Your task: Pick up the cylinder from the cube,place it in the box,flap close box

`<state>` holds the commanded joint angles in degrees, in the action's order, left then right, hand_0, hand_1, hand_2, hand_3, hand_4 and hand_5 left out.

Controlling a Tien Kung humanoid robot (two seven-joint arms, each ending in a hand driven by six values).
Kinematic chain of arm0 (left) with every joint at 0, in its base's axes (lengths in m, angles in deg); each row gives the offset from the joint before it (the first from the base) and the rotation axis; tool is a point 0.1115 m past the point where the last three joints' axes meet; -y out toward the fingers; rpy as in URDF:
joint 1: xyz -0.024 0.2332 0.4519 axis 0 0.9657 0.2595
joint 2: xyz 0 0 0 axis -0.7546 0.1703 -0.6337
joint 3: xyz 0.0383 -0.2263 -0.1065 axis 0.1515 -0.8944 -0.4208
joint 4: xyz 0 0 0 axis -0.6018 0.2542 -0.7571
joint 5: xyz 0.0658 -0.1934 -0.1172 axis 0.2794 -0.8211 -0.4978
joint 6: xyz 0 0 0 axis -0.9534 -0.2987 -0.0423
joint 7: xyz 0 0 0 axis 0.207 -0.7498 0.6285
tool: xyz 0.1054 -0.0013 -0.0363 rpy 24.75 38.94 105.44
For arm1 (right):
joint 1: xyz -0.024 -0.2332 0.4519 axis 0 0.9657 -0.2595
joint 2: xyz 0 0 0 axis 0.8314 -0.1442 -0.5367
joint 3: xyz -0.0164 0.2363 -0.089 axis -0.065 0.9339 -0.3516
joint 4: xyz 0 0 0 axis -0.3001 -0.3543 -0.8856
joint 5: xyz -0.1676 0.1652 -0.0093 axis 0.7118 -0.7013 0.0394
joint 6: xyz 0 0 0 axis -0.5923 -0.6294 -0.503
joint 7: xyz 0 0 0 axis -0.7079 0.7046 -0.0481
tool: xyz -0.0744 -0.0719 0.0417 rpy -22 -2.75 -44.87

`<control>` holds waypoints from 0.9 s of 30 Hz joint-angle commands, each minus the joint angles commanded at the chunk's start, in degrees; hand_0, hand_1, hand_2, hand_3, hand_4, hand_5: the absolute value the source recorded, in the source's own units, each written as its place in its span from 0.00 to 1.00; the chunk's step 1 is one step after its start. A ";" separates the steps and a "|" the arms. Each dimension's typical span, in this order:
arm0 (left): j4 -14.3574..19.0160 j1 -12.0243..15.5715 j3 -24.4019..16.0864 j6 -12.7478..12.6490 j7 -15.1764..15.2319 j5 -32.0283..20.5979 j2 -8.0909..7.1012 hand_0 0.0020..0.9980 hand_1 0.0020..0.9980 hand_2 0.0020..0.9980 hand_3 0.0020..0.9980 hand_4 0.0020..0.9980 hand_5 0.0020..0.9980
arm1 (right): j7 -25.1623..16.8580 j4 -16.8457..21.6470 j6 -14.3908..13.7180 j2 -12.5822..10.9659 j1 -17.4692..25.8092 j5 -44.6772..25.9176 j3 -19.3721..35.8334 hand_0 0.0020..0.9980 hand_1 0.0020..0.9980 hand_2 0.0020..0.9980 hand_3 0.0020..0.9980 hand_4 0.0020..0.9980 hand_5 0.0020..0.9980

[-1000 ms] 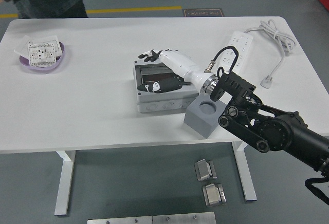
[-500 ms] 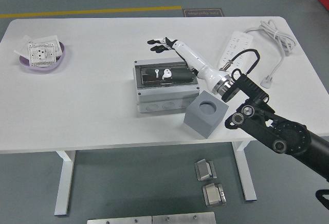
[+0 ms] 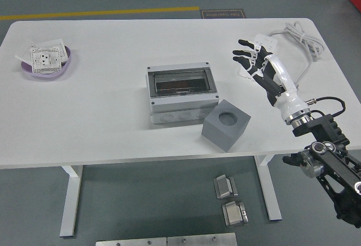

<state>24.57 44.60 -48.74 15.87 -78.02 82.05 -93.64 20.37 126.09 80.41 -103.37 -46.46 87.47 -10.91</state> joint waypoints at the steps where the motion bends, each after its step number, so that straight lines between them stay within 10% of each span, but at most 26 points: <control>1: 0.04 -0.17 -0.04 0.00 0.00 0.11 -0.08 0.73 0.73 0.60 0.79 0.79 0.35 | 0.04 -0.07 0.06 0.21 0.38 -0.91 0.65 0.80 0.72 0.73 0.78 0.98 0.61; 27: 3.13 -4.80 -10.00 -1.35 -1.10 13.13 -0.08 0.73 0.72 0.60 0.79 0.79 0.35 | 1.20 -2.42 1.22 -1.37 2.52 -9.49 5.88 0.79 0.71 0.72 0.72 0.95 0.70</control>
<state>27.70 39.80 -58.74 14.52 -79.12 95.18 -93.73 21.58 123.67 81.64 -104.74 -43.93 77.98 -5.03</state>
